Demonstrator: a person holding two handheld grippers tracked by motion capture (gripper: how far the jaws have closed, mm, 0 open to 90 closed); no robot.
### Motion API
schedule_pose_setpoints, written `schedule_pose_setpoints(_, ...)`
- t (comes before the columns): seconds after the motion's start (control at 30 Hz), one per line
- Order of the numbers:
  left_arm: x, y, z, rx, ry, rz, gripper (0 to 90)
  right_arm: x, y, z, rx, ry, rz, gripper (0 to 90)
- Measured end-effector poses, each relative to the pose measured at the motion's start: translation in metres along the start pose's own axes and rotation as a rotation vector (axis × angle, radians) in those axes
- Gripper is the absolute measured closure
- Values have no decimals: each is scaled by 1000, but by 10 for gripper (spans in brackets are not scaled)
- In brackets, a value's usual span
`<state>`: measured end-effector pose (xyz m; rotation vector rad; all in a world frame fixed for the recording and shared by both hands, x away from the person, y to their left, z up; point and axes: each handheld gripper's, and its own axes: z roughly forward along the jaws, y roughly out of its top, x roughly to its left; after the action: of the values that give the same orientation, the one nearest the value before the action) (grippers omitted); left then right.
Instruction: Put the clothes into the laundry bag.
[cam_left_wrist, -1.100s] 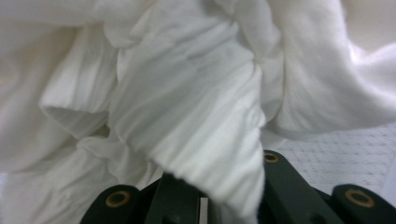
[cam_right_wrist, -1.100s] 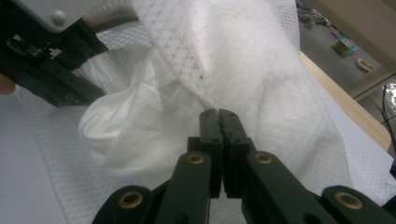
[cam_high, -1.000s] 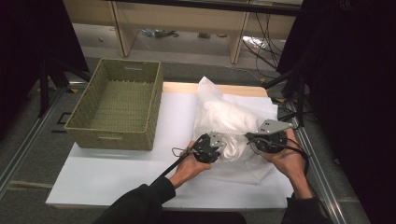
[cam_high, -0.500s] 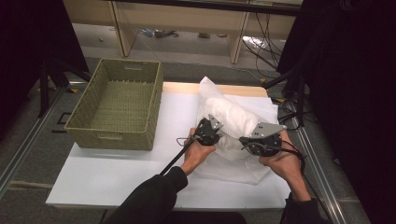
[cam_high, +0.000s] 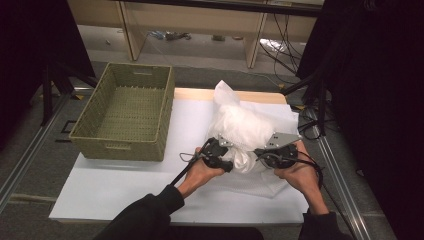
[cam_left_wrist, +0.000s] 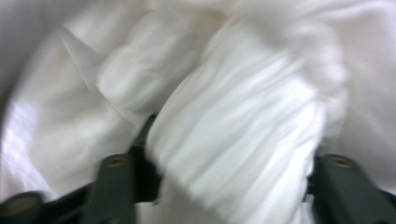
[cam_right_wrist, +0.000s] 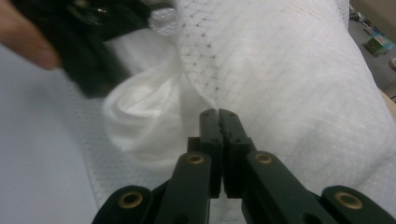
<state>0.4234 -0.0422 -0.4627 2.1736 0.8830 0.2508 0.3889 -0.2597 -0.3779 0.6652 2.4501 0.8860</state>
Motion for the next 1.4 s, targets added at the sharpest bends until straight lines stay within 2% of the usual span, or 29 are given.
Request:
schedule_pose_setpoints(0.03,0,0,0,0,0,0,376,0,0,0,0,0,0,900)
schedule_pose_setpoints(0.07,-5,-5,-6,25,-31,-21,376,0,0,0,1,-2,0,900)
schedule_pose_setpoints(0.1,-12,-11,-13,31,-37,-1,326,1,0,0,9,-9,8,900)
schedule_pose_setpoints(0.13,-16,-14,-14,29,-41,1,318,1,0,0,9,-10,7,900)
schedule_pose_setpoints(0.2,-22,-15,-14,51,-93,-28,297,1,0,1,10,-8,6,900)
schedule_pose_setpoints(0.23,-22,-15,-14,51,-93,-28,295,1,0,1,10,-8,6,900)
schedule_pose_setpoints(0.27,-27,-12,-14,29,-95,-23,293,1,0,1,10,1,-10,900)
schedule_pose_setpoints(0.3,-28,-9,-13,30,-87,-7,303,1,0,1,10,1,-10,900)
schedule_pose_setpoints(0.33,-28,-9,-13,30,-87,-7,338,1,0,1,10,1,-10,900)
schedule_pose_setpoints(0.37,-29,-4,-9,-1,-65,28,421,1,0,1,8,-2,-11,900)
schedule_pose_setpoints(0.4,-28,-2,-6,-18,-66,40,492,1,0,1,9,0,-12,900)
schedule_pose_setpoints(0.5,-22,4,3,-48,-35,32,668,1,0,1,9,4,-11,900)
schedule_pose_setpoints(0.57,-17,9,9,-58,14,52,729,2,0,1,11,9,-15,900)
schedule_pose_setpoints(0.63,-12,12,16,-56,24,34,744,4,0,1,16,3,1,900)
schedule_pose_setpoints(0.7,-10,12,20,-42,32,22,727,3,1,2,15,9,-16,900)
schedule_pose_setpoints(0.73,-12,11,19,-39,33,12,683,3,1,2,14,9,-18,900)
schedule_pose_setpoints(0.83,-17,8,12,-22,34,23,485,3,0,1,9,-2,5,900)
schedule_pose_setpoints(0.87,-20,3,0,16,12,58,423,2,0,1,9,8,-10,900)
schedule_pose_setpoints(0.97,-18,-7,-21,48,-2,89,349,2,1,0,5,4,-4,900)
schedule_pose_setpoints(1.03,-16,-13,-35,63,-3,74,333,2,1,0,4,0,-11,900)
schedule_pose_setpoints(1.13,-14,-18,-49,81,-40,63,327,2,1,0,6,1,-11,900)
schedule_pose_setpoints(1.17,-17,-19,-49,74,-64,42,337,3,1,0,12,2,0,900)
schedule_pose_setpoints(1.23,-21,-18,-45,78,-106,23,351,2,1,1,10,3,-12,900)
schedule_pose_setpoints(1.27,-22,-16,-42,101,-118,60,351,3,2,1,10,5,-9,900)
schedule_pose_setpoints(1.3,-29,-14,-36,56,-105,18,366,3,2,1,11,6,-13,900)
schedule_pose_setpoints(1.33,-33,-12,-31,46,-96,22,380,3,2,0,12,2,-16,900)
schedule_pose_setpoints(1.37,-37,-9,-27,49,-110,28,396,4,2,0,14,2,-16,900)
schedule_pose_setpoints(1.4,-39,-5,-24,76,-124,69,400,4,2,1,13,3,-15,900)
